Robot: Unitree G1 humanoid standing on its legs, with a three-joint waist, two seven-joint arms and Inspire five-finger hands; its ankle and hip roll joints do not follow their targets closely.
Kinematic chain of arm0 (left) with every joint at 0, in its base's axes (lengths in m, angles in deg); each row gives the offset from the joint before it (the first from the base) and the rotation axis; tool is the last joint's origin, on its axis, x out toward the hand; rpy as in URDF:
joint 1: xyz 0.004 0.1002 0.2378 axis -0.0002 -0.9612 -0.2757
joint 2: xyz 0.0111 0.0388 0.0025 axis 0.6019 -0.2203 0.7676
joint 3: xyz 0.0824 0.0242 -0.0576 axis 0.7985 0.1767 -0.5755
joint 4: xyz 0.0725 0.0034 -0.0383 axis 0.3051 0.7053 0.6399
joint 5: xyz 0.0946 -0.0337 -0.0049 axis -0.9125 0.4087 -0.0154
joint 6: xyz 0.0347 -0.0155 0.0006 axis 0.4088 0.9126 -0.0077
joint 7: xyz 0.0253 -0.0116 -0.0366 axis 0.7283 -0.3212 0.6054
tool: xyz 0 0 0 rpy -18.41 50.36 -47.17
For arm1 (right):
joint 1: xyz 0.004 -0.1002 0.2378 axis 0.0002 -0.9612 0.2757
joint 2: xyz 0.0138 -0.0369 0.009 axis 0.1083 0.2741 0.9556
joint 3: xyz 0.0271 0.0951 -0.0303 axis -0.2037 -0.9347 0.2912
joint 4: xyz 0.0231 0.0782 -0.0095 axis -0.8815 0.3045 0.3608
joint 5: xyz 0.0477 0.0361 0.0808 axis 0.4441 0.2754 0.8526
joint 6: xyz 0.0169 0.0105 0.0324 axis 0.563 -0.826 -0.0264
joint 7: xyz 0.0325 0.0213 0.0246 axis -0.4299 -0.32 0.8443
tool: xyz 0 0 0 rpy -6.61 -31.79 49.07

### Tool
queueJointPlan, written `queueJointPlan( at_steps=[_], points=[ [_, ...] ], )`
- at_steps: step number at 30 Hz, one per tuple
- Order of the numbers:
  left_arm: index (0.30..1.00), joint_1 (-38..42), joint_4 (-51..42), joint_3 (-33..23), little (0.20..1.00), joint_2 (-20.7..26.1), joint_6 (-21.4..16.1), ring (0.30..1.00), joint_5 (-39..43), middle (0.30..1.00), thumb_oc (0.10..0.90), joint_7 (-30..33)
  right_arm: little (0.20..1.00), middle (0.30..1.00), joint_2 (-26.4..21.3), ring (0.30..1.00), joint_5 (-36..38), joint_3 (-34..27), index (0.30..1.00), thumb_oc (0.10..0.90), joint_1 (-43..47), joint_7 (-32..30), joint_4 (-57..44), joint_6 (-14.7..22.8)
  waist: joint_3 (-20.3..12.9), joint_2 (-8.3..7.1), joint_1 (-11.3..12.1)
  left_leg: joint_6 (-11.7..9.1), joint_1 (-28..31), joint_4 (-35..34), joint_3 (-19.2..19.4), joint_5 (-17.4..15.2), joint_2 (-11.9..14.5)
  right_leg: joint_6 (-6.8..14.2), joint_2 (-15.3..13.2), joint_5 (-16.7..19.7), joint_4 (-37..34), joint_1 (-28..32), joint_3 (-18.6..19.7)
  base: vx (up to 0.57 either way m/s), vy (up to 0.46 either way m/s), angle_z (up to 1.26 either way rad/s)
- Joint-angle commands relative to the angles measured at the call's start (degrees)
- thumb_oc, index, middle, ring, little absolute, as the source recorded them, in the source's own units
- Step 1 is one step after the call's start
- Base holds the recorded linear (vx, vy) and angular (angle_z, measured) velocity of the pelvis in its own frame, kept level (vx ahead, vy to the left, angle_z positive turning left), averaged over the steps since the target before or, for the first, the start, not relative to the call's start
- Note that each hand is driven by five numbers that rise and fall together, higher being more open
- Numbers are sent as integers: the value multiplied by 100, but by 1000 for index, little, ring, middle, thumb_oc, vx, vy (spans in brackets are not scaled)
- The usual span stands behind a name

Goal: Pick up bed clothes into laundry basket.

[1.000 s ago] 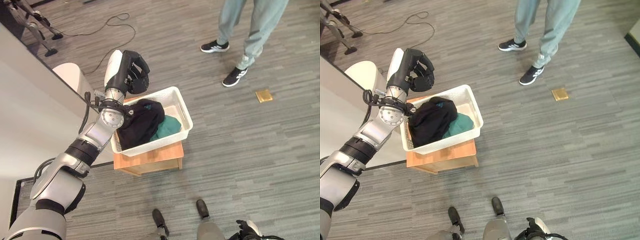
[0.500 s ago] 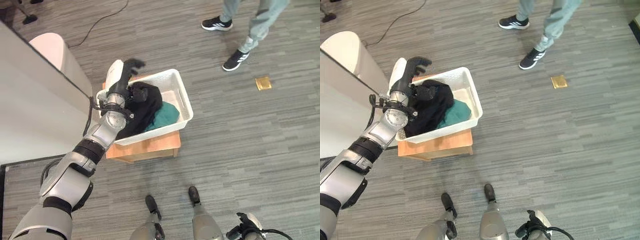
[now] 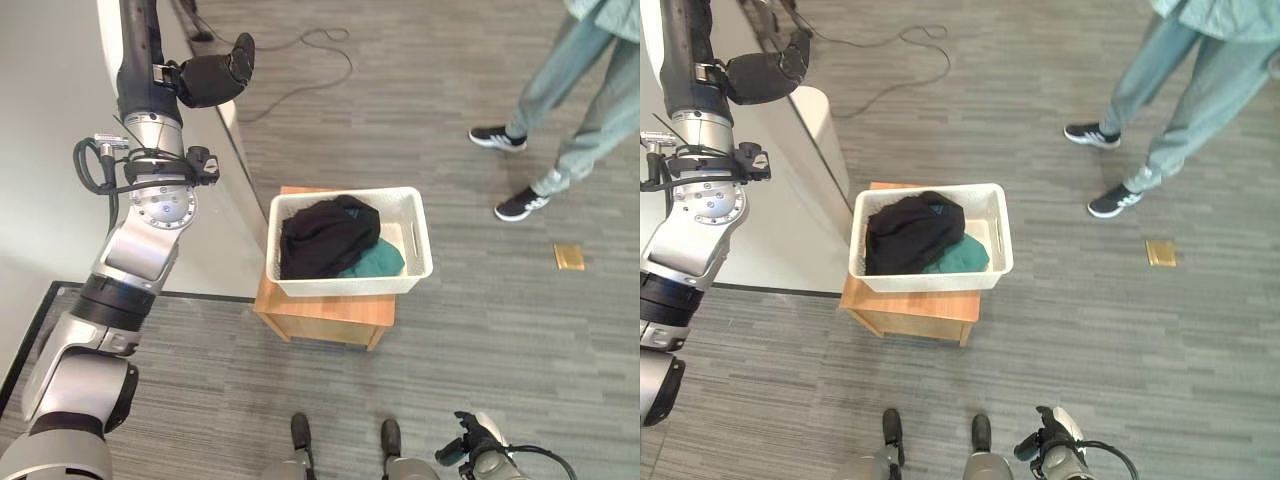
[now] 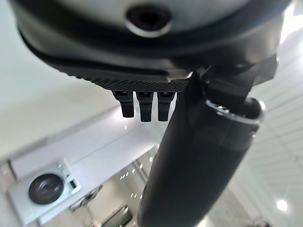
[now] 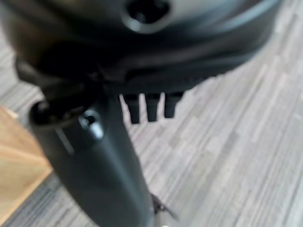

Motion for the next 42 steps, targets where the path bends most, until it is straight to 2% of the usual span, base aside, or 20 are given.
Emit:
queueJointPlan(
  at_steps=[1,5,8,9,10,12,13,15,18,21,22,24,25,26,29,32,35,38,40,42],
  points=[
    [900,196,-551,-604,900,437,-577,900,-256,900,800,199,900,900,45,900,306,-218,900,800,-465,-56,93,-19,-501,-128,138,-248,126,5,-162,-402,197,418,-259,-266,24,61,-313,19,-31,38],
    [900,-969,-1382,-1606,900,802,-741,900,-223,900,800,284,900,900,-362,900,676,-830,900,800,-332,-392,2,5,-618,-179,337,-273,140,5,-302,-368,215,370,-210,-339,24,173,-424,10,-45,21],
    [900,-2332,-1842,-2448,900,1128,-919,900,-87,900,800,61,900,900,-1509,900,847,-1260,900,800,364,-628,-211,-42,-699,-251,608,-324,168,5,-359,-334,258,320,-149,-404,24,263,-502,14,-83,0],
    [900,-3064,-2013,-2828,900,1252,-1114,900,141,900,800,-28,900,900,-2487,900,843,-1425,900,800,902,-771,-297,-79,-745,-321,816,-379,198,5,-414,-322,303,287,-96,-485,24,340,-575,-1,-83,0],
    [900,-3122,-2036,-2898,900,1232,-1115,900,148,900,800,-39,900,900,-2507,900,847,-1385,900,800,943,-765,-285,-78,-746,-295,787,-376,166,5,-417,-282,305,284,-93,-446,24,309,-576,-15,-107,4],
    [900,-3877,-2022,-3234,900,1060,-1180,900,460,900,800,-130,900,900,-3864,900,839,-1411,900,800,1788,-840,-236,-156,-796,-403,989,-444,221,5,-471,-263,371,245,-18,-554,24,415,-631,-3,-76,16],
    [900,-3900,-2031,-3273,900,1038,-1180,900,464,900,800,-137,900,900,-3882,900,844,-1366,900,800,1842,-833,-216,-152,-787,-378,973,-440,201,5,-471,-227,372,243,-17,-520,24,395,-631,21,-49,21],
    [900,-4303,-1917,-3503,900,910,-1143,900,622,900,800,-234,900,900,-4702,900,856,-1247,900,800,2496,-840,-312,-150,-816,-422,1048,-468,211,5,-500,-165,413,212,37,-560,24,440,-650,-31,-39,16],
    [900,-4931,-1837,-3946,900,629,-1147,900,885,900,800,-387,900,900,-5205,900,924,-985,900,800,3083,-932,-1003,-5,-834,-429,1087,-482,221,5,-516,-99,453,164,83,-597,24,480,-652,-44,-34,17],
    [900,-5337,-1791,-4255,900,389,-1141,900,997,900,800,-408,900,900,-5048,900,1088,-1061,900,800,2964,-1050,-2214,245,-821,-391,1096,-465,248,5,-533,-75,476,133,114,-605,24,486,-612,-27,-6,4],
    [900,-6257,-2029,-4996,900,-248,-1130,900,1042,900,800,-433,900,900,-4223,900,1016,-3084,900,800,-180,-1049,-5972,769,-757,-334,915,-429,288,5,-484,-36,487,125,144,-586,24,438,-496,-66,19,1],
    [900,-6789,-2254,-5334,900,-824,-1128,900,784,900,800,-495,900,900,-2714,900,554,-3455,900,800,-1306,-797,-7512,1223,-671,-211,934,-334,273,63,-567,-52,419,91,137,-552,24,388,-407,-137,-1,-20],
    [900,-6937,-2363,-5432,900,-1118,-1228,900,754,900,800,-749,900,900,-2142,900,400,-3191,900,800,-1395,-421,-8168,1574,-453,-263,1044,-246,29,631,-757,-229,267,34,34,-439,24,370,-388,-167,-39,-38],
    [900,-6939,-2368,-5445,900,-1120,-1225,900,755,900,800,-755,900,900,-2136,900,397,-3186,900,800,-1387,-417,-8171,1571,-471,-272,1025,-248,4,671,-781,-290,261,43,31,-475,24,371,-388,-284,-90,-29],
    [900,-6812,-2500,-5294,900,-1344,-1313,900,824,900,800,-1148,900,900,-1780,900,770,-2574,900,800,-890,-29,-8321,1809,-159,-448,1226,-201,-381,2094,-1058,-808,-159,-59,-183,-299,24,174,-602,-306,-111,26],
    [900,-6722,-2486,-4991,900,-1630,-1392,900,728,900,800,-1513,900,900,-1446,900,1059,-2269,900,800,-592,311,-8315,1894,-176,-561,1212,-126,-162,3377,-441,-1136,84,-203,-311,-244,24,-15,-1075,-285,-160,87],
    [900,-6585,-2426,-4748,900,-1838,-1454,900,781,900,800,-1883,900,900,-1237,900,836,-2269,900,800,-482,387,-8398,1937,-329,-551,1028,-324,330,3989,137,-1252,466,-388,-269,-361,36,-133,-1809,-224,-154,86],
    [900,-6408,-2244,-4222,900,-2089,-1313,900,1447,900,800,-2354,900,900,-1039,900,688,-2250,900,800,-447,454,-8396,1883,-510,-432,716,-629,1085,3189,770,-1184,1030,-445,-238,-482,84,-156,-2536,-191,-26,156],
    [900,-6451,-2206,-3791,900,-2064,-1148,900,1380,900,800,-2611,900,900,-1000,900,494,-2221,900,800,-434,456,-8332,1829,-556,-391,583,-629,1258,2524,1061,-1464,982,-406,-296,-372,108,-181,-2896,-209,6,170],
    [900,-6415,-2121,-3522,900,-2148,-1094,900,1473,900,800,-2822,900,900,-979,900,327,-2164,900,800,-306,461,-8318,1826,-656,-324,499,-532,1549,1390,1168,-1747,754,-262,-415,-211,126,-266,-3174,-226,137,179]
  ],
)
